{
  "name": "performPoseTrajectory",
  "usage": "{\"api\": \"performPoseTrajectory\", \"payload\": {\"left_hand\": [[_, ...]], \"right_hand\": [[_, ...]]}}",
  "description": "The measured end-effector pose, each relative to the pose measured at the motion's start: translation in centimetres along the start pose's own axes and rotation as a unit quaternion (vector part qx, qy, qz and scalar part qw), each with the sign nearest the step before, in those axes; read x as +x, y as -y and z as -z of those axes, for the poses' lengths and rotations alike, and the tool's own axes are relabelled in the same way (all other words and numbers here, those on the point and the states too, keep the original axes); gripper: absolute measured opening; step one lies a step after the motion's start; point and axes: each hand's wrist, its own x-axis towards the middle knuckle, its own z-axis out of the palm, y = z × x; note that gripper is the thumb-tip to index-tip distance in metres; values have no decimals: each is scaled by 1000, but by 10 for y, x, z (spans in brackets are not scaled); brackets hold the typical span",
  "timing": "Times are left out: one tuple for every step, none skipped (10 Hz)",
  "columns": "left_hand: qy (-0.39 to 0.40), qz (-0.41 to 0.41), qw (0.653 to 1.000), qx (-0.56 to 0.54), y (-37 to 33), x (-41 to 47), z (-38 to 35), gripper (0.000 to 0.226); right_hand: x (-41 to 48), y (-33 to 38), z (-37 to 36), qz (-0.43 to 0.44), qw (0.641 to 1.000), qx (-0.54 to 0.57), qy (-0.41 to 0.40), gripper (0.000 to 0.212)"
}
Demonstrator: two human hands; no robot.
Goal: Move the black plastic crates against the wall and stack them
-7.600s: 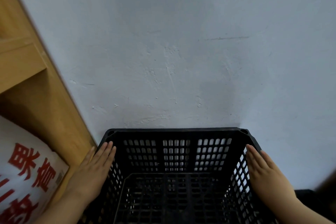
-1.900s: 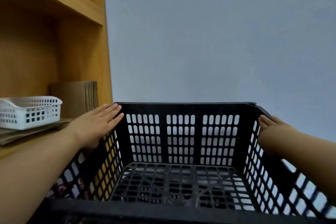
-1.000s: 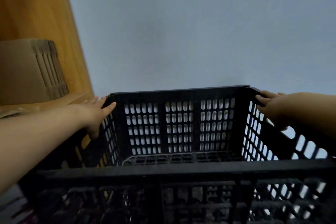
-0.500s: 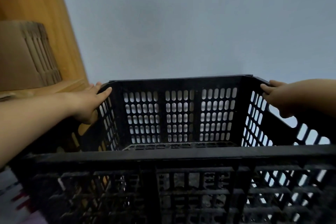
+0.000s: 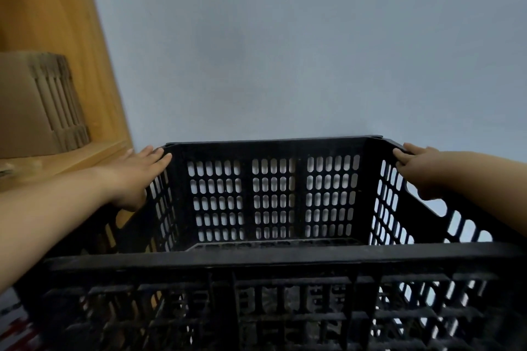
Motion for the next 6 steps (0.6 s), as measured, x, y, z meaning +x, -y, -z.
{"api": "performPoseTrajectory", "payload": {"left_hand": [[-4, -4, 1000, -9, 0, -3, 0, 94], [-4, -5, 1000, -12, 0, -5, 1, 95], [-4, -9, 1000, -5, -1, -6, 2, 96], [0, -13, 1000, -2, 1, -10, 6, 99], [21, -6, 1000, -7, 3, -11, 16, 97], [-1, -13, 997, -71, 3, -28, 44, 85]], "right_hand": [[-4, -1, -2, 1, 1000, 2, 4, 65], [-7, 0, -1, -3, 1000, 5, 11, 65], [-12, 2, 0, -3, 1000, 3, 1, 64], [-18, -3, 3, 17, 999, 40, -4, 71], [-25, -12, 19, 14, 994, 104, 22, 84], [-64, -30, 52, 21, 981, 191, -37, 80]]}}
